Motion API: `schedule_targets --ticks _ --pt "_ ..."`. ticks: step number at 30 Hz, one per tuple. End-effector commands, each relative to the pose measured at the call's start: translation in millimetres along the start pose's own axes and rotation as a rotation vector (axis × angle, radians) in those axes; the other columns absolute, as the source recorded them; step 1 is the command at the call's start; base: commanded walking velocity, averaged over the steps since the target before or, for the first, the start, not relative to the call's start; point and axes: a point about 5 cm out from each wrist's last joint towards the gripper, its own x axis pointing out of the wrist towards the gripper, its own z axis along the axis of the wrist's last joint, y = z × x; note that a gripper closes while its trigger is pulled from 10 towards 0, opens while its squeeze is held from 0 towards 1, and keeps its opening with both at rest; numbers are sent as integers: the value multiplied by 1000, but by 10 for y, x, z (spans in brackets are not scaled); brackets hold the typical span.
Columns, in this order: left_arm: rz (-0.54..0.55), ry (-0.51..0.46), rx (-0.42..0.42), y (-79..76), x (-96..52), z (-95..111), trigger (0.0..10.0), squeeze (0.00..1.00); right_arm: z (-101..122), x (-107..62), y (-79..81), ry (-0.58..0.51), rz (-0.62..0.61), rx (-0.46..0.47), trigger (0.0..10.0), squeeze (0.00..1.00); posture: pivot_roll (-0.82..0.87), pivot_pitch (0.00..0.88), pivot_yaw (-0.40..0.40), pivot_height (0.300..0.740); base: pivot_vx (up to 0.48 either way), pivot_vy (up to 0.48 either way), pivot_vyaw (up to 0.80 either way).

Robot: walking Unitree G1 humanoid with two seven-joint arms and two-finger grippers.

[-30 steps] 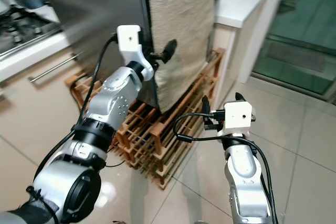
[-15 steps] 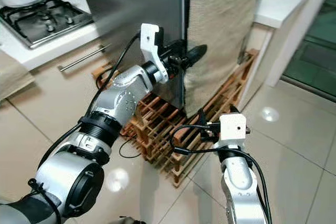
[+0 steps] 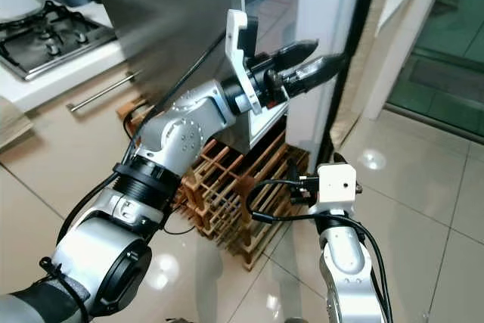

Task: Restocking fridge

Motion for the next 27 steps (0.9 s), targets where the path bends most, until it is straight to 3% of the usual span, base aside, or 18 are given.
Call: schedule_targets --ticks 1,2,4,5,8,9,10,11,12,13,14,15,16,17,18,22,24,27 --pt "-106 -102 -69 -368 274 -17 10000 0 49 26 46 -23 8 8 10000 0 -218 0 130 740 0 0 0" --pt "-106 -102 -69 -368 274 -17 10000 0 49 26 46 -23 8 8 10000 0 -218 0 130 740 0 0 0" --pt "34 -118 35 -118 -173 191 10000 0 87 59 37 -37 8 21 10000 0 -187 0 125 740 0 0 0" --pt "34 -118 35 -118 -173 191 10000 0 87 59 37 -37 8 21 10000 0 -187 0 125 740 0 0 0" --pt "267 -127 147 120 -850 457 10000 0 147 126 -5 -58 11 24 10000 0 -146 0 109 740 0 0 0" --pt "320 -128 160 155 -973 495 10000 0 154 140 -22 -61 9 24 10000 0 -146 0 109 740 0 0 0" --pt "320 -128 160 155 -973 495 10000 0 154 140 -22 -61 9 24 10000 0 -146 0 109 740 0 0 0" --pt "564 -159 196 335 -1410 597 10000 0 167 213 -70 -63 3 23 10000 0 -119 0 94 740 0 0 0" --pt "564 -159 196 335 -1410 597 10000 0 167 213 -70 -63 3 23 10000 0 -119 0 94 740 0 0 0" --pt "623 -167 204 370 -1515 618 10000 0 169 231 -81 -64 2 22 10000 0 -119 0 94 740 0 0 0" --pt "623 -167 204 370 -1515 618 10000 0 169 231 -81 -64 2 22 10000 0 -119 0 94 740 0 0 0" --pt "712 -173 214 416 -1667 623 10000 0 178 263 -93 -66 2 23 10000 0 -102 0 85 740 0 0 0" --pt "712 -173 214 416 -1667 623 10000 0 178 263 -93 -66 2 23 10000 0 -102 0 85 740 0 0 0" --pt "1117 -138 315 572 -2290 530 10000 0 220 381 -73 -77 32 37 10000 0 -51 0 56 740 0 0 719" --pt "1281 -87 361 593 -2566 450 10000 0 236 431 -45 -79 50 45 10000 0 -50 0 55 740 0 0 656" --pt "1381 19 430 552 -2760 295 10000 0 243 479 7 -78 73 70 10000 0 -41 0 49 740 0 0 627" --pt "1381 55 440 533 -2753 213 10000 0 229 492 34 -71 79 93 10000 0 -40 0 47 740 0 0 587" --pt "1326 89 446 502 -2615 63 10000 0 194 507 132 -60 104 140 10000 0 -49 0 53 740 0 0 567"
